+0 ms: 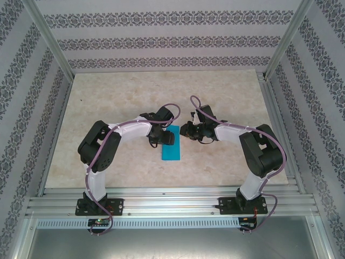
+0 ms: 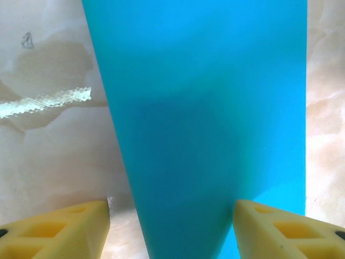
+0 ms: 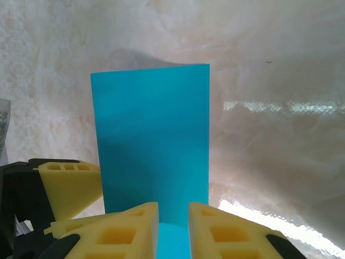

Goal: Fold a paper plane with a square sheet of paper (fold left side to right side)
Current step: First fold in half a square sheet of paper at the center of the table.

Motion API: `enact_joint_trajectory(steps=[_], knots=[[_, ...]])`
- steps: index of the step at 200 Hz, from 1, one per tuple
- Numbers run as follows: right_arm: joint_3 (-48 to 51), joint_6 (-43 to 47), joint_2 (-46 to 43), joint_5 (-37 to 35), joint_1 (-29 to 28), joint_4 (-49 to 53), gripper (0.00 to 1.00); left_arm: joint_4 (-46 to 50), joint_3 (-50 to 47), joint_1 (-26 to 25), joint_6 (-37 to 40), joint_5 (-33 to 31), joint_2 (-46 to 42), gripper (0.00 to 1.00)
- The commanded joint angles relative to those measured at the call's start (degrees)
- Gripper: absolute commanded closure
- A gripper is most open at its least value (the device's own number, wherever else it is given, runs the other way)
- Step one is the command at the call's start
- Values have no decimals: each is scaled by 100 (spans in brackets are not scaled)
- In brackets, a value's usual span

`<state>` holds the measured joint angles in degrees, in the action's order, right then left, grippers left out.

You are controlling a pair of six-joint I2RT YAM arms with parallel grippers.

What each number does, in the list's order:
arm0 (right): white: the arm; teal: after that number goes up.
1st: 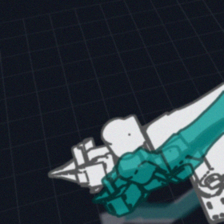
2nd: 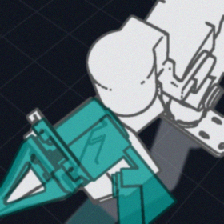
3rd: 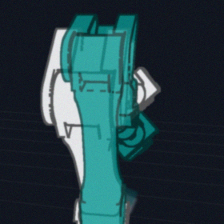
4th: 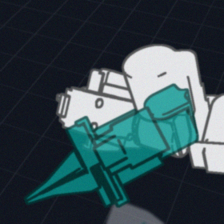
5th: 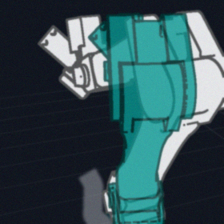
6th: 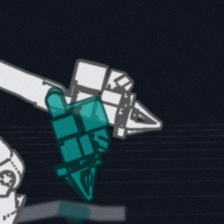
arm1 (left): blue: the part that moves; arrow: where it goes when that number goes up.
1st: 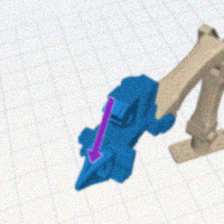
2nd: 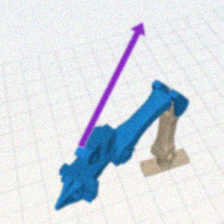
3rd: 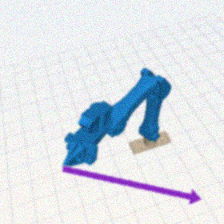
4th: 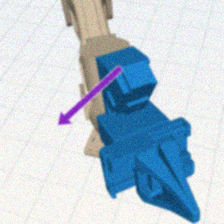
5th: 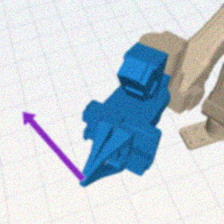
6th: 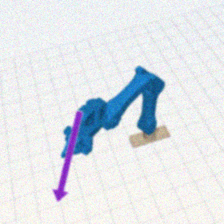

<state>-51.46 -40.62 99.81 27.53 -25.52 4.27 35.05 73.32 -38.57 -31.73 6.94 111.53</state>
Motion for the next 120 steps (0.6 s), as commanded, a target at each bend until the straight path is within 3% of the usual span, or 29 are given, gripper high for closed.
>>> enact_joint_trajectory(steps=[1, 120], knots=[[-11, -28, 66, 7, -50, -88, 78, -516, -2, -230, 67, 381, 460, 36], [-106, -106, 296, 25, -317, -84, 83, -474, 59, -267, 79, 348, 528, 36]])
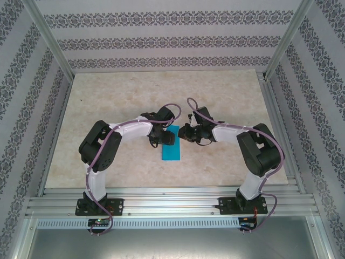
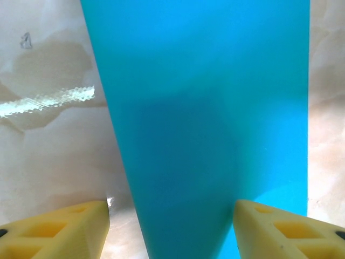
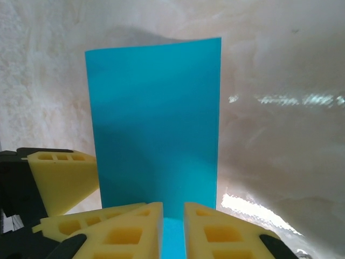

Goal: Fold a paper plane with a square sheet of paper (fold left side to right side)
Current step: First fold in half a square sheet of paper at the center of the table.

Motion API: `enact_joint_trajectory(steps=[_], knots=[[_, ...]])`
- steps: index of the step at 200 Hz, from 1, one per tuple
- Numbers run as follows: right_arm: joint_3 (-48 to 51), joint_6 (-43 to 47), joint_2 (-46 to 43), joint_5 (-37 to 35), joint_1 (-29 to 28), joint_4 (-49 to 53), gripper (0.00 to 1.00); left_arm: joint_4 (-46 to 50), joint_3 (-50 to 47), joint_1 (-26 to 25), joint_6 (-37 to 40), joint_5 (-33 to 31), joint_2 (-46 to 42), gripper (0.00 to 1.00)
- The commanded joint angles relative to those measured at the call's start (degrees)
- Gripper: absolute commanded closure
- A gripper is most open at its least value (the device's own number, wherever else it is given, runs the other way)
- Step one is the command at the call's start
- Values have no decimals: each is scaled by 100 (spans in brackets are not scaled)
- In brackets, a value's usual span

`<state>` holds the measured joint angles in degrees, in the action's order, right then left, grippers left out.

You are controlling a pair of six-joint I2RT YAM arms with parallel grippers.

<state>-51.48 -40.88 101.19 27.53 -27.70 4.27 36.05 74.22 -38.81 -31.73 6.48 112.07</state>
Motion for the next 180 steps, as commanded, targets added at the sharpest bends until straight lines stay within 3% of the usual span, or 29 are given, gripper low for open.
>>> enact_joint_trajectory(steps=[1, 54, 106, 180], knots=[[-106, -80, 162, 25, -101, -75, 83, -578, -34, -242, 79, 391, 473, 36], [-221, -119, 374, -40, -216, -23, 84, -565, -30, -257, 79, 383, 474, 36], [-476, 241, 587, -547, -288, 826, 88, -570, -31, -259, 70, 363, 430, 36], [-512, 417, 894, -790, -332, 1206, 89, -260, -1, -13, 219, 249, -678, 32]])
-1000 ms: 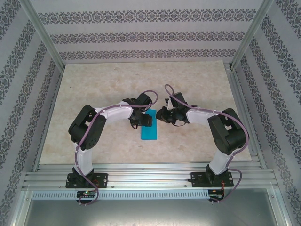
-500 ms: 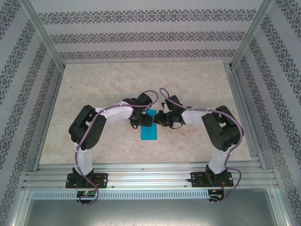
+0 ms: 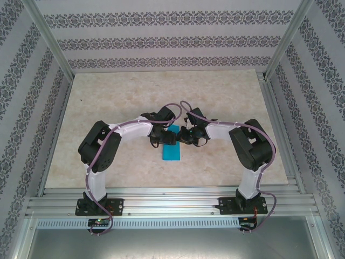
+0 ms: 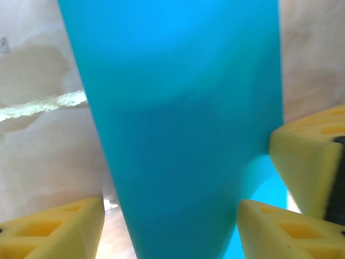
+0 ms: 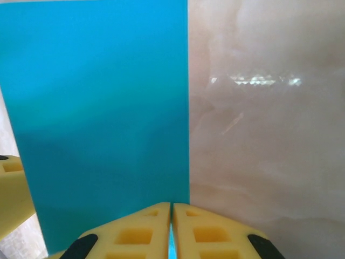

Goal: Fold a paper plane with a square sheet of paper (fold left side to right side)
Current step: First fold in half a square sheet of paper at the center of the table.

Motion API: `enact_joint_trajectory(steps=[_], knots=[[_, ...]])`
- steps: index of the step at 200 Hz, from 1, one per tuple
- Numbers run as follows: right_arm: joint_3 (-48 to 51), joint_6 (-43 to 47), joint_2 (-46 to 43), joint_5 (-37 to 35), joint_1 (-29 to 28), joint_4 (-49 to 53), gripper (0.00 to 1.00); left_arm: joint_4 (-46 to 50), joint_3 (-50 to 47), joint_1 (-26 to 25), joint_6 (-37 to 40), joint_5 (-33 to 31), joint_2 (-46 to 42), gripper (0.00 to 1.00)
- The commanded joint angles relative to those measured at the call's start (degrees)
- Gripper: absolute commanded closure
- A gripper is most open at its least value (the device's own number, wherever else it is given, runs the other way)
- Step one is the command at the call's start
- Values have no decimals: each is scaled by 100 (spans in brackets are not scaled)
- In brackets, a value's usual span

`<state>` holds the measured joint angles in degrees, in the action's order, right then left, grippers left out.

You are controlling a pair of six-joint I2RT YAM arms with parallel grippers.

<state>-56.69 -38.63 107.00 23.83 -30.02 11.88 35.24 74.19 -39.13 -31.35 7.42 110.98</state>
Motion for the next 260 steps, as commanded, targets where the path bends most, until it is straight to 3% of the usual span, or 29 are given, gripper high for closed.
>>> enact_joint_trajectory(steps=[1, 43, 86, 124, 260], knots=[[8, 200, 317, -422, -100, 446, 89, -177, 0, 24, 182, 155, -586, 32], [-55, 220, 405, -442, -127, 470, 89, -425, -224, 152, 84, 344, -1295, 34], [-90, 199, 453, -458, -153, 491, 89, -1071, -368, 165, -130, 1176, -1044, 51], [-110, 207, 436, -518, -160, 548, 89, -1178, -456, 243, -175, 1207, -692, 63], [-94, 334, 419, -667, -127, 752, 89, -1192, -1068, 432, 66, 890, -213, 71]])
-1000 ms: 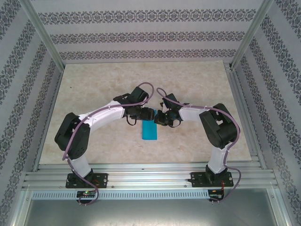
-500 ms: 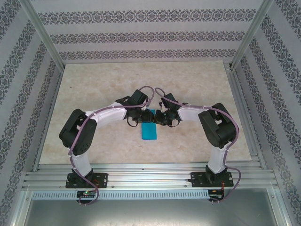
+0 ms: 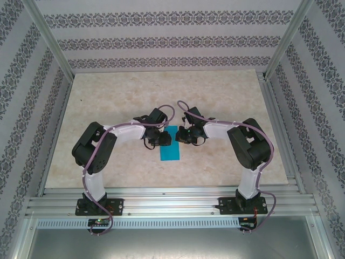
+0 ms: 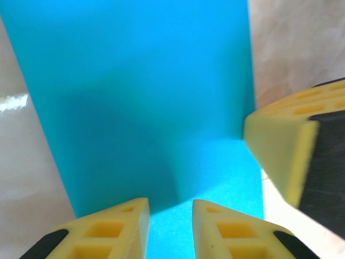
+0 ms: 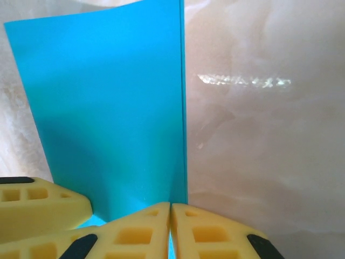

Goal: Fold a paper plane with a square sheet of paper (fold left side to right side)
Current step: First fold in half a square sheet of paper at the center of the table.

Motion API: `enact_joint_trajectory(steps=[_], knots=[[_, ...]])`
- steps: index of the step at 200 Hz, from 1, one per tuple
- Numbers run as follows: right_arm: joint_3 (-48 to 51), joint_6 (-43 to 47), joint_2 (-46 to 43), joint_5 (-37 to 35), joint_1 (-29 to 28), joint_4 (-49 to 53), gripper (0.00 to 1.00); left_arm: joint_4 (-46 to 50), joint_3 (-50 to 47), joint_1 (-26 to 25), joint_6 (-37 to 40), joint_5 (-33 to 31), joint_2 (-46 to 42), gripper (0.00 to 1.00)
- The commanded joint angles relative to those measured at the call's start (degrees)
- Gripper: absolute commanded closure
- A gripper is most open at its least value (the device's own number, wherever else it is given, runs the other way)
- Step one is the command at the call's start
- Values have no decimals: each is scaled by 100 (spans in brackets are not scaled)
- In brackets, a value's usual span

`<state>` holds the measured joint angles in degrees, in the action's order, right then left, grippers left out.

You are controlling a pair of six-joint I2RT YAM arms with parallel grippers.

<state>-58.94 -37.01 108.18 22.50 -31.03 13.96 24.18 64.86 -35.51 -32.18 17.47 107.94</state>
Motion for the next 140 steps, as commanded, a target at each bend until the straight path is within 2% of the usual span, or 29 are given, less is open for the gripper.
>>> enact_joint_trajectory(steps=[1, 29, 57, 85, 140], knots=[[131, 172, 301, -534, -27, 544, 89, -83, -138, 70, 150, -123, 85, 71], [137, 224, 198, -466, -4, 488, 88, -75, -241, 70, 192, -176, 82, 71], [235, 199, -221, -19, 52, -72, 87, -219, -382, 70, 152, -106, 113, 71], [136, 104, -513, 420, 140, -266, 80, -289, -464, 70, 134, -91, 138, 72], [-313, -274, 6, 587, 142, -584, 84, -397, -535, 58, 116, -47, 151, 72]])
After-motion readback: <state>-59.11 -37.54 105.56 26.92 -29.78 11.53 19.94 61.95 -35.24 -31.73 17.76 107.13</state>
